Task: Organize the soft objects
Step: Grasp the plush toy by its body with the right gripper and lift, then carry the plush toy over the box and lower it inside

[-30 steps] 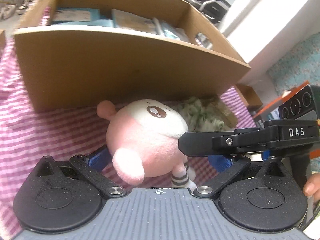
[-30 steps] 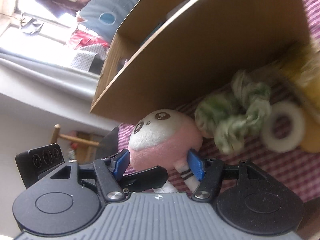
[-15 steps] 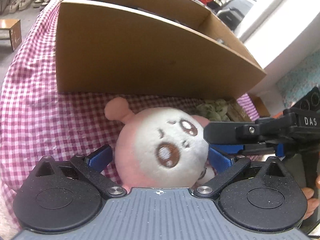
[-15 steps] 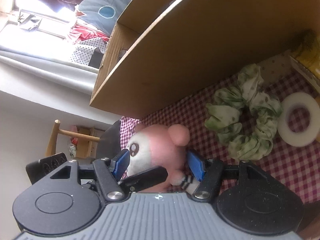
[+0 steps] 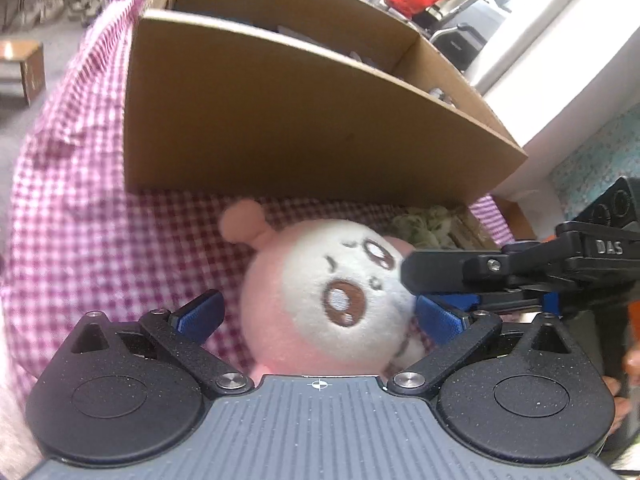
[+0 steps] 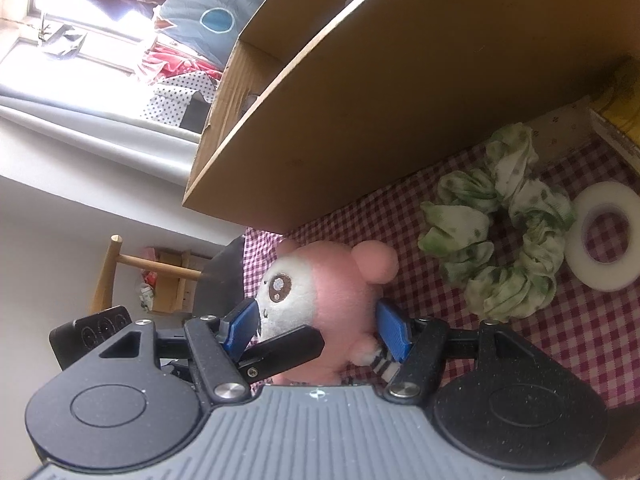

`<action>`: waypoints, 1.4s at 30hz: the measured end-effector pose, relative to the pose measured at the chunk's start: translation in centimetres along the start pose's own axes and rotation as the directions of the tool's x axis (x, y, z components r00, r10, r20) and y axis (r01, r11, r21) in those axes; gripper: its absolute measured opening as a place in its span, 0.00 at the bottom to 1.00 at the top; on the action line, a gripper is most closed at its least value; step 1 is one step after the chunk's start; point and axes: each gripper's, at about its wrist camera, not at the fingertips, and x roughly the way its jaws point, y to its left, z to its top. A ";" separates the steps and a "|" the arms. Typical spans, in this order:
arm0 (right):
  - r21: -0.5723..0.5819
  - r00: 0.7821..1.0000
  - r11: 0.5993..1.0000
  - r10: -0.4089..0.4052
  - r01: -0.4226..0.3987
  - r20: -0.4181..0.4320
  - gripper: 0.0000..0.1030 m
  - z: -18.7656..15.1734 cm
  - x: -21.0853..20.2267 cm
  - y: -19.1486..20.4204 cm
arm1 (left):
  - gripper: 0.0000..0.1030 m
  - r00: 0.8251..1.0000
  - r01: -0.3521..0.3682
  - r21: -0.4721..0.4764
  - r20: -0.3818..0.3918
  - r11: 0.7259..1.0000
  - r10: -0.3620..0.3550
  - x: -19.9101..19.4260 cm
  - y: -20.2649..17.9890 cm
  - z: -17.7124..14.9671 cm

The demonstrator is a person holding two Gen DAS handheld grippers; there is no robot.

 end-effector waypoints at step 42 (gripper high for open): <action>-0.070 0.997 0.998 -0.011 0.005 -0.077 0.71 2.0 1.2 -0.3 | 1.00 0.994 0.052 0.075 -0.100 0.996 -0.044 1.1 -2.1 -0.3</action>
